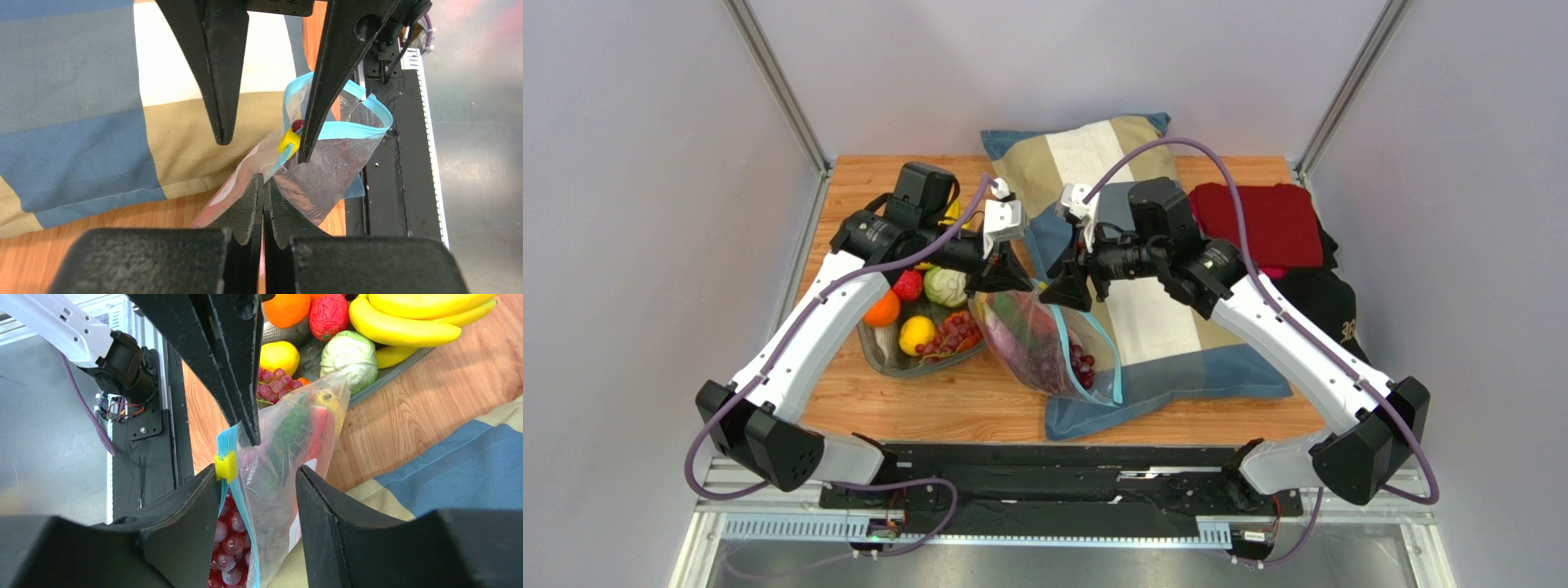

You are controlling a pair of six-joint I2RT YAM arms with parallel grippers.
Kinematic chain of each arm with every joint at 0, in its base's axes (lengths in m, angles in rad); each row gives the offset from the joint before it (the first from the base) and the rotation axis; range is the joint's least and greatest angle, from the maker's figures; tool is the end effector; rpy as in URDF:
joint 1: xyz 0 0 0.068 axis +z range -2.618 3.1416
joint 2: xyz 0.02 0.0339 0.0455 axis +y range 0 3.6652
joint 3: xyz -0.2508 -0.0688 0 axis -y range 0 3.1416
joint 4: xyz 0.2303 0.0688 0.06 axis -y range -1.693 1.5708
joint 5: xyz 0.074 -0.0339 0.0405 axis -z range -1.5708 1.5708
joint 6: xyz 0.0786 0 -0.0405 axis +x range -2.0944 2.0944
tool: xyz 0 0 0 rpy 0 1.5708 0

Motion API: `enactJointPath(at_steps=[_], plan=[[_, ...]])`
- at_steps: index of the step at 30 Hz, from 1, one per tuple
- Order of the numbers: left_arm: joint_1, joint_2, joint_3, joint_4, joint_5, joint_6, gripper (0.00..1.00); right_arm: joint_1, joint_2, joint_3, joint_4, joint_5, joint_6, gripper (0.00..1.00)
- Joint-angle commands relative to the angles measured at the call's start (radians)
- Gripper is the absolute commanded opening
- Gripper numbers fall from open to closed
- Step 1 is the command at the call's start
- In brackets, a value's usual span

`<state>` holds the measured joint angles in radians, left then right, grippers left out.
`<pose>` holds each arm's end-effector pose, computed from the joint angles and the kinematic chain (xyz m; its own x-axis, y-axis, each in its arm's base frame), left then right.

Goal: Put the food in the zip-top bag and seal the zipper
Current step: Zip the zipper food storage bag at the center of the board.

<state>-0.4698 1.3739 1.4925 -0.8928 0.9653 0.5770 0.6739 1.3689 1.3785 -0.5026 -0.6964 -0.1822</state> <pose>0.2181 -0.1832 0.3633 -0.0960 0.3969 -0.9128 0.9953 0.0296 -0.0918 0.2168 0.2377 0.3579 -0.1969 -0.3352 -0.9213 -0.9721 0.1892 0.1389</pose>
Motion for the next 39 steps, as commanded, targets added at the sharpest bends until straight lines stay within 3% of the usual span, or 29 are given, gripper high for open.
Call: enactJointPath(at_steps=[1,6,18,23,27,29,31,32,33,39], plan=[[-0.003,-0.009,0.011,0.038,0.026,-0.017,0.00,0.001,-0.044,-0.006,0.035,0.003,0.001,0.51],[-0.003,-0.006,0.012,0.034,0.021,-0.019,0.00,0.003,-0.033,0.020,0.062,-0.003,0.027,0.56],[-0.001,0.014,0.035,0.011,0.021,-0.017,0.00,0.004,-0.025,0.036,0.084,0.018,0.041,0.56],[-0.001,0.022,0.043,0.006,0.021,-0.022,0.00,0.010,-0.028,0.031,0.087,0.038,0.018,0.45],[-0.001,0.027,0.046,0.003,0.027,-0.023,0.00,0.023,-0.040,0.007,0.107,0.078,-0.013,0.24],[-0.001,0.027,0.046,-0.006,0.038,-0.016,0.00,0.024,-0.051,-0.004,0.118,0.084,-0.029,0.08],[0.002,0.027,0.057,-0.035,0.081,0.038,0.07,0.024,-0.056,-0.019,0.125,0.083,-0.051,0.00],[0.013,0.024,0.060,-0.044,0.099,0.052,0.14,0.023,-0.059,-0.024,0.127,0.069,-0.059,0.00],[0.017,0.019,0.060,-0.043,0.114,0.064,0.28,0.024,-0.066,-0.029,0.127,0.057,-0.065,0.00],[0.025,0.008,0.066,-0.026,0.135,0.147,0.33,0.024,-0.086,-0.056,0.142,0.000,-0.089,0.00]])
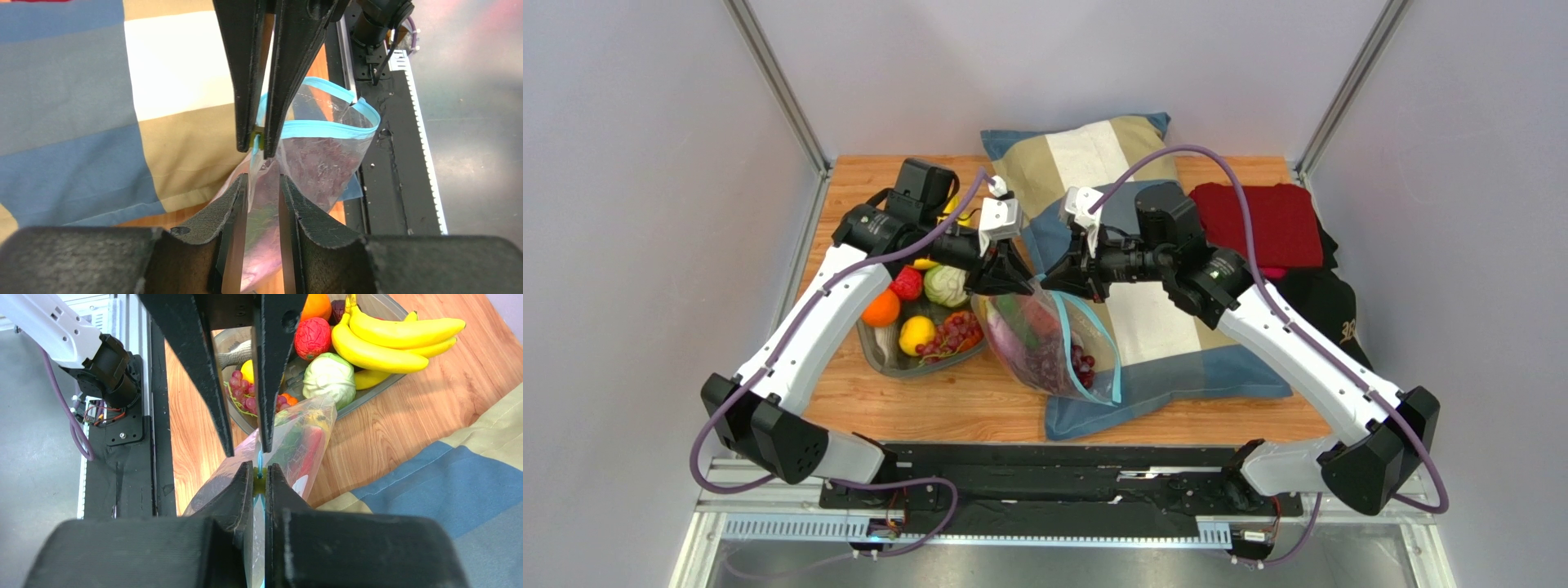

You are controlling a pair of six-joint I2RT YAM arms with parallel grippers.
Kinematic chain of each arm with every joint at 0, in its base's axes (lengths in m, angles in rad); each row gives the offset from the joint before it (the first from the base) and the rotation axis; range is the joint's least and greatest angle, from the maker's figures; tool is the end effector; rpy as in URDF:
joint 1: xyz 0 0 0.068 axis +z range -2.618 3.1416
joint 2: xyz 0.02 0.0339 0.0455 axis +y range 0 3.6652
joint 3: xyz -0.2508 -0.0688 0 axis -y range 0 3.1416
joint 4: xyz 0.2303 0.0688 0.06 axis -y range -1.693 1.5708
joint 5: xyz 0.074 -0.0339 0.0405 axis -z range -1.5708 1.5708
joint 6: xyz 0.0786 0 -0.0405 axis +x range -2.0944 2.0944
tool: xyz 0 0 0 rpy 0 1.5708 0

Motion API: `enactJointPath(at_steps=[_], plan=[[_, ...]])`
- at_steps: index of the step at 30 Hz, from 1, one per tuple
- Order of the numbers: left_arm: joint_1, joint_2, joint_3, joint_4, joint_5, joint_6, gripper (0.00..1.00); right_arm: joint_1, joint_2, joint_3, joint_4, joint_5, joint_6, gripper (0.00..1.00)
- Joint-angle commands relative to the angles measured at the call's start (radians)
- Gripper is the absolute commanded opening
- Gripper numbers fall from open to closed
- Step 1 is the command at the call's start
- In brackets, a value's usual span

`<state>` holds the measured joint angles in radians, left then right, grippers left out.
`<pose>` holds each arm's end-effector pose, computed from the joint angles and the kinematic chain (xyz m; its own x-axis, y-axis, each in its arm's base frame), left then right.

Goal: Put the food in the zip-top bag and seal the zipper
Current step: Zip the zipper food storage bag at the center of the board.

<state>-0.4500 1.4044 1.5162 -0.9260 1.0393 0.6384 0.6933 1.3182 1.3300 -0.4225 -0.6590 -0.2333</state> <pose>0.2215 -0.1823 0.3634 -0.0769 0.3726 -0.9248 0.9951 -0.0287 -0.0943 0.2090 0.2362 0.3647 -0.0821 -0.3059 -0.9485 -0.9827 0.1836 0.0259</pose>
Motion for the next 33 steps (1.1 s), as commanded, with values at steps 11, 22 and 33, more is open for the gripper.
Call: enactJointPath(at_steps=[11,22,33], plan=[[-0.021,0.025,0.084,0.026,0.018,0.069,0.12,0.005,-0.033,0.000,0.059,-0.054,-0.021,0.00],[0.082,-0.038,0.009,0.265,0.053,-0.207,0.00,0.003,-0.028,-0.026,-0.007,-0.013,-0.023,0.00],[0.128,-0.050,0.021,0.046,0.160,0.041,0.28,-0.003,-0.040,-0.048,-0.007,-0.019,-0.021,0.00]])
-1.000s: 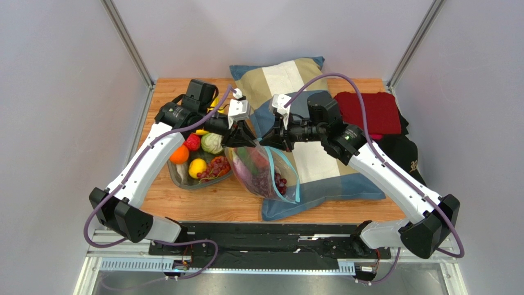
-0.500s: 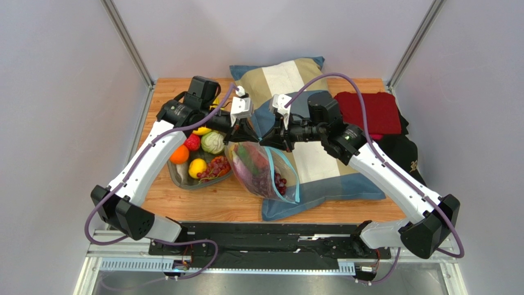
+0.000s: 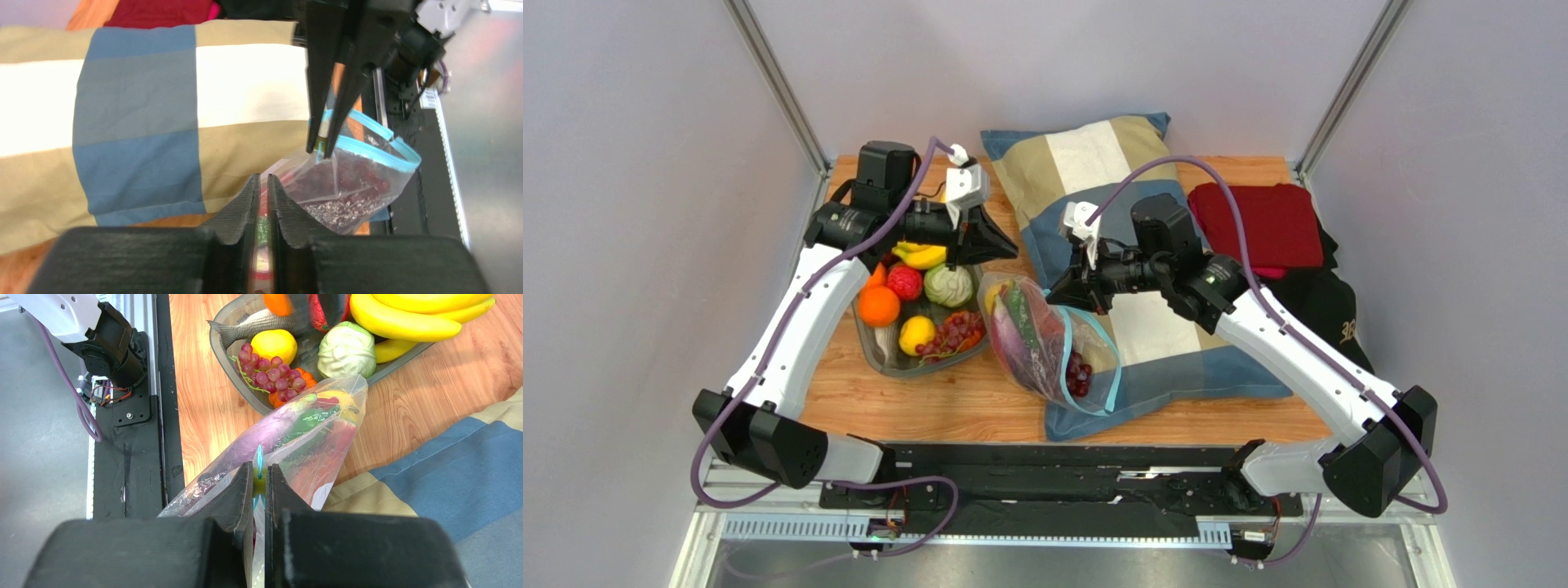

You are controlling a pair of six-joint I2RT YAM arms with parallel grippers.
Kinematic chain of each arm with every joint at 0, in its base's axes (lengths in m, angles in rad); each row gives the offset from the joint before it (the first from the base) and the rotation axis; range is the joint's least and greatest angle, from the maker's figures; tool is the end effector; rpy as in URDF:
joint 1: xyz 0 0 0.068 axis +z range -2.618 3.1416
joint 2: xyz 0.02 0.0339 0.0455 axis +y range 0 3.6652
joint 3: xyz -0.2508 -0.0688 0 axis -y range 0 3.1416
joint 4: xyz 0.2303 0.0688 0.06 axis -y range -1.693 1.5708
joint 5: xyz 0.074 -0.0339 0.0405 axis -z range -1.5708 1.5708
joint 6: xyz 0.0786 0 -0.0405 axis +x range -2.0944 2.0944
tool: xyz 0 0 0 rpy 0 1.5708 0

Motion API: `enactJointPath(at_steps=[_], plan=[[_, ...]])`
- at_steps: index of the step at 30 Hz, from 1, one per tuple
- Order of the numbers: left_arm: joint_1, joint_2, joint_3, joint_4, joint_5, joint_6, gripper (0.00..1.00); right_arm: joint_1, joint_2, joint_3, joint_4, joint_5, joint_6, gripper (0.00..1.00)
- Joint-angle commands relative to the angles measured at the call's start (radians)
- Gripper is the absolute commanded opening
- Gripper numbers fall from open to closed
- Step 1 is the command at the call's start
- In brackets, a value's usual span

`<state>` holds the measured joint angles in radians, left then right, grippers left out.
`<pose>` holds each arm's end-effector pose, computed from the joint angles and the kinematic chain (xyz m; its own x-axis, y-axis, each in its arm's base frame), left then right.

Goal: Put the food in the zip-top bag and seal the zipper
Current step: Zip the zipper food storage bag at the center of the board.

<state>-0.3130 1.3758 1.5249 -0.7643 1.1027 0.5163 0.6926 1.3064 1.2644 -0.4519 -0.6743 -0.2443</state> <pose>0.2444 -0.1528 0.3899 -0.0666 0.2557 -0.9645 0.9949 0.0904 -0.0447 0.2044 0.2333 0.3417 -0.1310 -0.3542 -0.9259 -0.9827 0.1695 0.0742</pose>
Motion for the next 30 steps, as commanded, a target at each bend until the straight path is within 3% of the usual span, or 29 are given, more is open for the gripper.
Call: enactJointPath(at_steps=[1,5,10,15,21,23,24,26,30], plan=[[-0.017,-0.023,0.017,-0.148,0.091,0.218,0.43,-0.001,-0.029,0.033,0.039,-0.017,-0.004,0.00],[-0.110,-0.032,0.006,-0.197,-0.024,0.355,0.57,0.001,-0.018,0.072,0.070,-0.067,0.025,0.00],[-0.130,0.015,0.026,-0.219,-0.009,0.409,0.67,0.005,-0.019,0.096,0.078,-0.119,0.037,0.00],[-0.176,0.058,0.035,-0.273,-0.009,0.455,0.68,0.013,-0.018,0.113,0.081,-0.137,0.027,0.00],[-0.198,0.089,0.035,-0.263,-0.003,0.400,0.65,0.041,-0.012,0.125,0.071,-0.168,-0.018,0.00],[-0.201,0.091,0.037,-0.263,0.006,0.398,0.50,0.058,-0.009,0.128,0.068,-0.160,-0.042,0.00],[-0.201,0.094,0.040,-0.262,0.006,0.392,0.24,0.059,-0.006,0.128,0.065,-0.154,-0.046,0.00],[-0.201,0.092,0.044,-0.277,0.013,0.387,0.00,0.061,-0.003,0.130,0.064,-0.139,-0.050,0.00],[-0.195,0.071,0.054,-0.337,0.011,0.415,0.00,0.061,-0.001,0.116,0.026,-0.055,-0.072,0.00]])
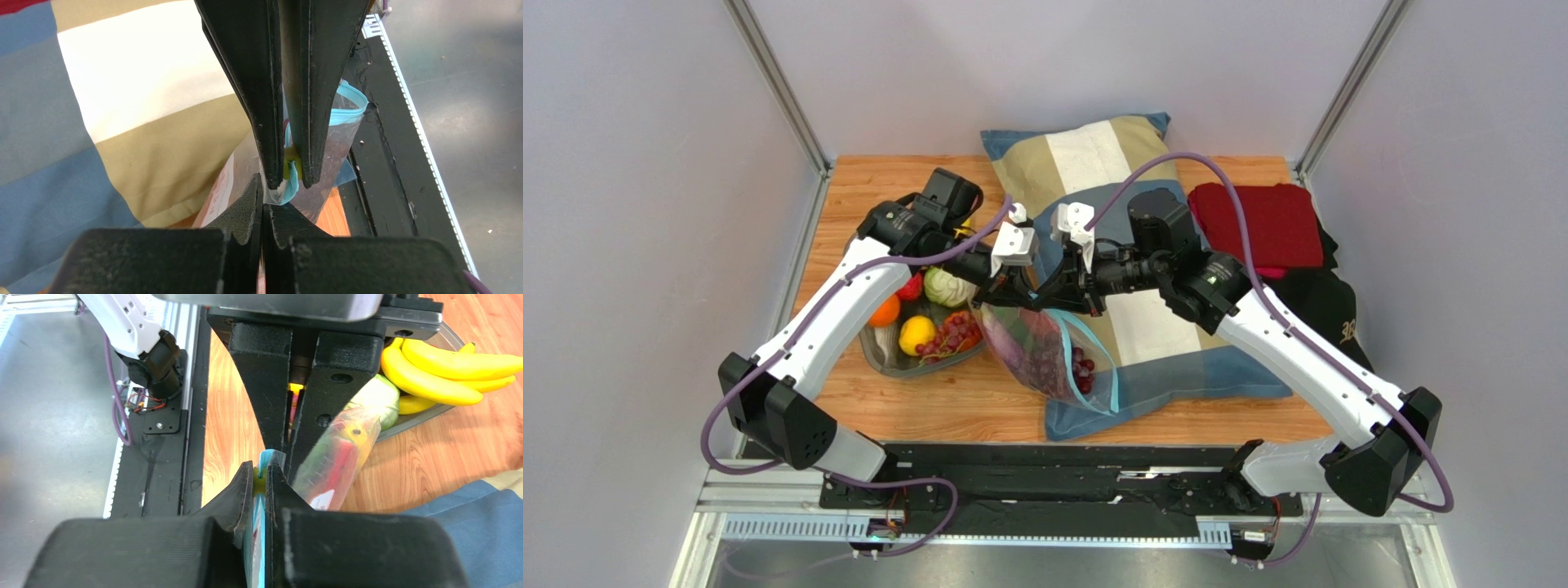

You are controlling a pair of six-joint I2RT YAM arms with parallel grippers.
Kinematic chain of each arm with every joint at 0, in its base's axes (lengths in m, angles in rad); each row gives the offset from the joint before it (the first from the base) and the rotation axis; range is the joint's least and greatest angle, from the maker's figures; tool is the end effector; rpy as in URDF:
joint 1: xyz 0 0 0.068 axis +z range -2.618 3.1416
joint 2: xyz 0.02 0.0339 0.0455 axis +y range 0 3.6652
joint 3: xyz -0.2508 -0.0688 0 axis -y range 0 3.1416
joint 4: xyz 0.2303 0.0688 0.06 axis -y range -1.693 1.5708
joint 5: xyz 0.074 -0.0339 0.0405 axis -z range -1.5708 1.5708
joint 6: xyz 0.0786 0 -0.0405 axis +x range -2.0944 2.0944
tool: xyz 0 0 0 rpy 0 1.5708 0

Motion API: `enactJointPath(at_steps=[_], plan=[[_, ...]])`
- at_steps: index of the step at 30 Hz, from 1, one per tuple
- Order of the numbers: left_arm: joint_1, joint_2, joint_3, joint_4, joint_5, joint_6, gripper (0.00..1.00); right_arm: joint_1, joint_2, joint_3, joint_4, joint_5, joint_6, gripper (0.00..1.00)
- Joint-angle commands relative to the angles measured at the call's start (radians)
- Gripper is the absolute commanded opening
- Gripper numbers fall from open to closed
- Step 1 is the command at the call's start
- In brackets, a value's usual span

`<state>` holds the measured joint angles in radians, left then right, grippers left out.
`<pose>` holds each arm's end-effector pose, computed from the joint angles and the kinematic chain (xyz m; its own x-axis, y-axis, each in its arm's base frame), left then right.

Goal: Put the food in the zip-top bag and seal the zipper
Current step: Zip the zipper food storage bag at the center of the board.

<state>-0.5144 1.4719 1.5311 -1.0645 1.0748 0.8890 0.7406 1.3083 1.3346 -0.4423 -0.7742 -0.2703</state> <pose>0.2109 -0.1986 0.3425 0.0371 0.4035 -0.9142 0.9768 -0.2076 -0.0519 0.1863 0.2448 0.3691 -0.0326 -0.2885 -0.9569 -0.9994 0.0199 0.0280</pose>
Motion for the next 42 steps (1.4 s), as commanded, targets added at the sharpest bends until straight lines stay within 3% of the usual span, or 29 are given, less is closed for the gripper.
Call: enactJointPath(at_steps=[1,7,17,28,35,42], plan=[[0.013,-0.033,0.041,-0.038,0.048,0.038,0.00,0.011,-0.010,0.037,0.013,0.091,-0.050,0.00],[0.054,-0.114,0.001,0.073,0.070,-0.094,0.00,0.011,-0.046,-0.043,0.005,0.213,-0.075,0.00],[0.102,-0.143,-0.048,0.322,0.056,-0.332,0.00,0.011,-0.083,-0.074,-0.027,0.131,-0.012,0.00],[0.158,-0.171,-0.035,0.391,0.094,-0.442,0.00,-0.035,-0.083,-0.080,-0.082,0.151,-0.004,0.00],[0.223,-0.202,-0.026,0.518,0.096,-0.597,0.00,-0.043,-0.144,-0.143,-0.125,0.167,0.000,0.00],[0.278,-0.209,-0.005,0.545,0.094,-0.636,0.00,-0.082,-0.213,-0.209,-0.197,0.199,-0.021,0.00]])
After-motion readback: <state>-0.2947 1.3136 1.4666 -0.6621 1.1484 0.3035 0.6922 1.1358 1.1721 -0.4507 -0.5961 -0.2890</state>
